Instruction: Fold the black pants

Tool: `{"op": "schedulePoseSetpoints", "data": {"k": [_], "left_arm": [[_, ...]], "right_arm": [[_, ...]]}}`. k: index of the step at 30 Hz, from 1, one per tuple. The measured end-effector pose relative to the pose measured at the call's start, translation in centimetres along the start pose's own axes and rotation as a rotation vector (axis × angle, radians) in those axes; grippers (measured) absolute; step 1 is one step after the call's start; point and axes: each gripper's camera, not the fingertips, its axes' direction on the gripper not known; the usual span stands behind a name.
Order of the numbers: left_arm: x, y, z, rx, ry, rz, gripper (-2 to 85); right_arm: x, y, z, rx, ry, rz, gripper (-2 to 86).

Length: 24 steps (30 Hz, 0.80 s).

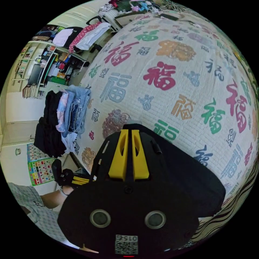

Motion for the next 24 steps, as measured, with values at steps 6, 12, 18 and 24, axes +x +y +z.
{"op": "schedulePoseSetpoints", "data": {"k": [6,12,18,24], "left_arm": [[-2.3,-3.1,-9.5,0.194,-0.107,-0.027,-0.7],[-8.0,-5.5,-8.6,0.115,-0.341,-0.23,0.0],[-4.0,-4.2,-5.4,0.065,-0.386,-0.173,4.8],[3.3,-5.2,4.0,-0.041,-0.238,-0.035,5.2]], "right_arm": [[-3.9,-9.8,-3.2,0.122,-0.085,-0.16,4.4],[-1.6,-7.2,-3.0,-0.025,-0.282,-0.14,7.8],[11.7,9.8,-10.8,-0.074,-0.119,0.147,9.7],[28.2,22.8,-18.7,-0.183,0.272,0.48,10.3]]}}
